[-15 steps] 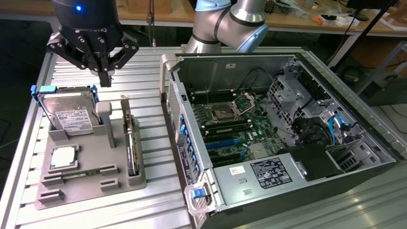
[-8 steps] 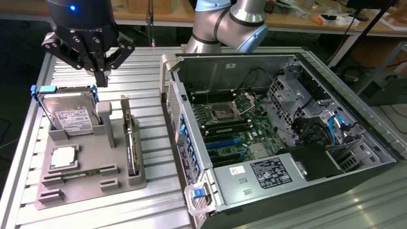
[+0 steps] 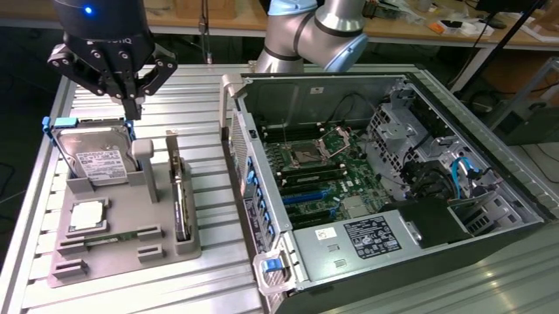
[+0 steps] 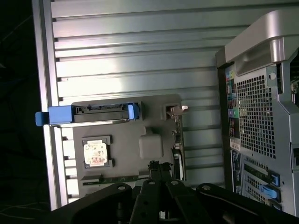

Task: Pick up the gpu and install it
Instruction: 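Reach for the gpu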

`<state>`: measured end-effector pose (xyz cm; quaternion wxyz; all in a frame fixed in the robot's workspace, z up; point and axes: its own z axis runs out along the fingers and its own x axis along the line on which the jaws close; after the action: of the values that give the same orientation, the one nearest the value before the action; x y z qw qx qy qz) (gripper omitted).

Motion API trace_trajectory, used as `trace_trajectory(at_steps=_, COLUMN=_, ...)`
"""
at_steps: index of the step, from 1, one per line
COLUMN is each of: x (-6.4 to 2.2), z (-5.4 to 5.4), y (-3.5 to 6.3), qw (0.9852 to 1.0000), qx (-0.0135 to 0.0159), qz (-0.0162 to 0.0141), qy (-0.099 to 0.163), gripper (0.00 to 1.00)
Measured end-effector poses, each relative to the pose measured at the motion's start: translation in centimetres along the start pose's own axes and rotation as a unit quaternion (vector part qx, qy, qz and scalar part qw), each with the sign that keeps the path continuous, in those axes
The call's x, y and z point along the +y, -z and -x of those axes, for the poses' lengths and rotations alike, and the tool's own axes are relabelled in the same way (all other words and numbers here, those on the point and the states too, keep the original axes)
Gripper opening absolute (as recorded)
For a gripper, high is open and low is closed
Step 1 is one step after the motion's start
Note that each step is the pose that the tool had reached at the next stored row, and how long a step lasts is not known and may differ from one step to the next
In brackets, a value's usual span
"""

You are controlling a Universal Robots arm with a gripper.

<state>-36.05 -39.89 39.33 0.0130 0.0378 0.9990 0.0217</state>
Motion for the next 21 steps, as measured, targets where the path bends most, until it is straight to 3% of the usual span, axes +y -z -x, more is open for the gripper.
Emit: trace_trajectory(at_steps=21, x=-0.17, z=-2.2, y=0.06, qw=1.0000, qx=0.0000, qz=0.0000, qy=0.000, gripper=0.11)
